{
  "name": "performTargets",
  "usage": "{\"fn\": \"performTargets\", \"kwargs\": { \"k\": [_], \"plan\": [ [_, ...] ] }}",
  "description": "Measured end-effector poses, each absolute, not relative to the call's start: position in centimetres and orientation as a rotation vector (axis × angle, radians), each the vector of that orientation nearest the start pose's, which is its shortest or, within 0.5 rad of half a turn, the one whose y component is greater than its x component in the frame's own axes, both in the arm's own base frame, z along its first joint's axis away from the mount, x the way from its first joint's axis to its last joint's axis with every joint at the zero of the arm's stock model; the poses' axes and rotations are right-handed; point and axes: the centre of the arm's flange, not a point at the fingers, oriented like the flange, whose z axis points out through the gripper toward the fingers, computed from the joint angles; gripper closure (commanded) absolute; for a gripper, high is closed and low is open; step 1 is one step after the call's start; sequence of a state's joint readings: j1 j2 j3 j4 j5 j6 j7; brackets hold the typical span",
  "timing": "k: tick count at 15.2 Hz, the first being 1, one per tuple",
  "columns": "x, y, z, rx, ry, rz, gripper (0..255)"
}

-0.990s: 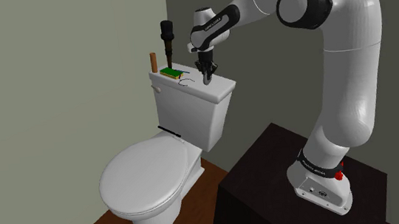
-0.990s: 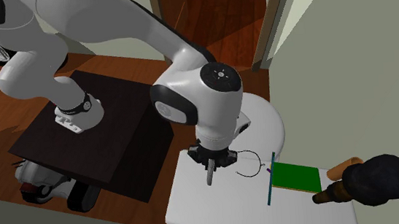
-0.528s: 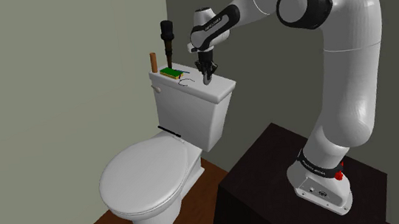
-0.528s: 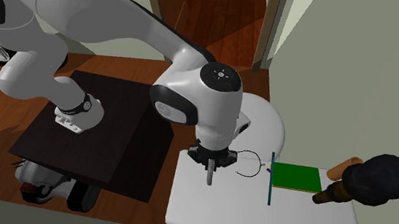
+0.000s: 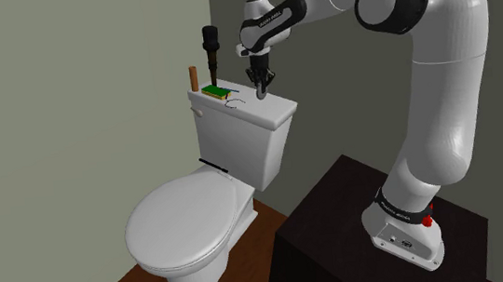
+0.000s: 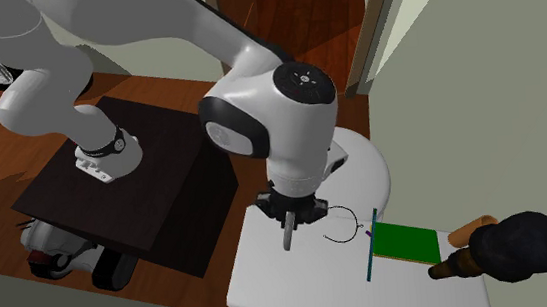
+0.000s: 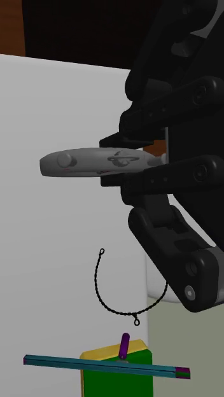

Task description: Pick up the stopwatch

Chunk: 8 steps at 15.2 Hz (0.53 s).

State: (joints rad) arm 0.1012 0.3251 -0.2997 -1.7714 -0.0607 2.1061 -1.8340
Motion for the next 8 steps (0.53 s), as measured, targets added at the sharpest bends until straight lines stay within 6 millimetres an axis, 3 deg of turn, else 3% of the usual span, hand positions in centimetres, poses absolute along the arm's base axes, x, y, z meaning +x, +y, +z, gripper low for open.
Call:
{"fn": "performTargets", "kwargs": {
  "k": [8],
  "plan": [
    [63.1, -11.5, 42.6, 2.027, 2.265, -0.172, 255]
  ]
}}
